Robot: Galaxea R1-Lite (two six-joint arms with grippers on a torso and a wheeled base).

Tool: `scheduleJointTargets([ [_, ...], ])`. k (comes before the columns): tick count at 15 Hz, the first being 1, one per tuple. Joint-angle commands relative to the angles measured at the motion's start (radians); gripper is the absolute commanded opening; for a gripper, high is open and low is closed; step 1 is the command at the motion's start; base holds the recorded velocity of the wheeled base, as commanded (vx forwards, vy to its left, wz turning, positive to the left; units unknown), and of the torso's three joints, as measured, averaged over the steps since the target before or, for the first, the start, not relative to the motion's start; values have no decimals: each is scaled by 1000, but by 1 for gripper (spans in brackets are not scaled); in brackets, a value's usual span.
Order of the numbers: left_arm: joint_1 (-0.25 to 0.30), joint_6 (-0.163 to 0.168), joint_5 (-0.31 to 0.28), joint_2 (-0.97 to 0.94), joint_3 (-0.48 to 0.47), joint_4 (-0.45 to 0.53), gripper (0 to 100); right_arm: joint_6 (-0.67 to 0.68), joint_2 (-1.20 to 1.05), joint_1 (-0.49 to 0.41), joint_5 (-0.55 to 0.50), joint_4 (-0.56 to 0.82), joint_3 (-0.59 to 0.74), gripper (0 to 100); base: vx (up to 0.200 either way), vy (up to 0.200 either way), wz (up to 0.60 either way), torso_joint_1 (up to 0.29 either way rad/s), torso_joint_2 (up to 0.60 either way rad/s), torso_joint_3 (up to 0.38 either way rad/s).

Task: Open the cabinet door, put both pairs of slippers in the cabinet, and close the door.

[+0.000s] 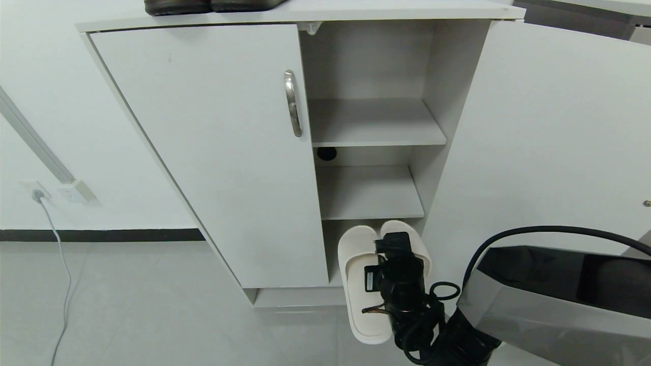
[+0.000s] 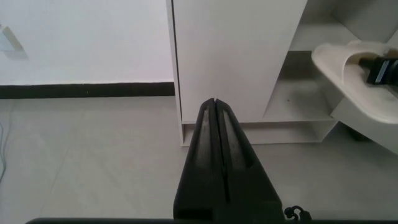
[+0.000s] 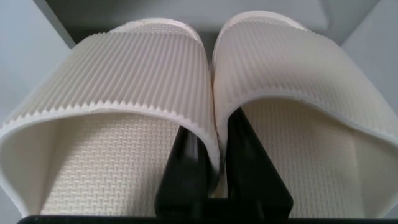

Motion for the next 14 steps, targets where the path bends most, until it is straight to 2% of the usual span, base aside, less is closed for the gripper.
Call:
scheduleJointTargets([
  [1,0,0,2,1,0,-1,0,-62,45,-2,0,-89,17,0,0,0,0,0,0,0],
  [3,0,0,2,1,0,-1,0,-116,66,-2,0,-172,19,0,0,0,0,0,0,0],
  [13,0,0,2,1,0,0,0,-124,71,-3,-5,-184,21,0,0,0,0,0,0,0],
  [14,0,0,2,1,0,-1,0,-124,71,-3,-5,-184,19,0,200,0,0,-2,2,2],
])
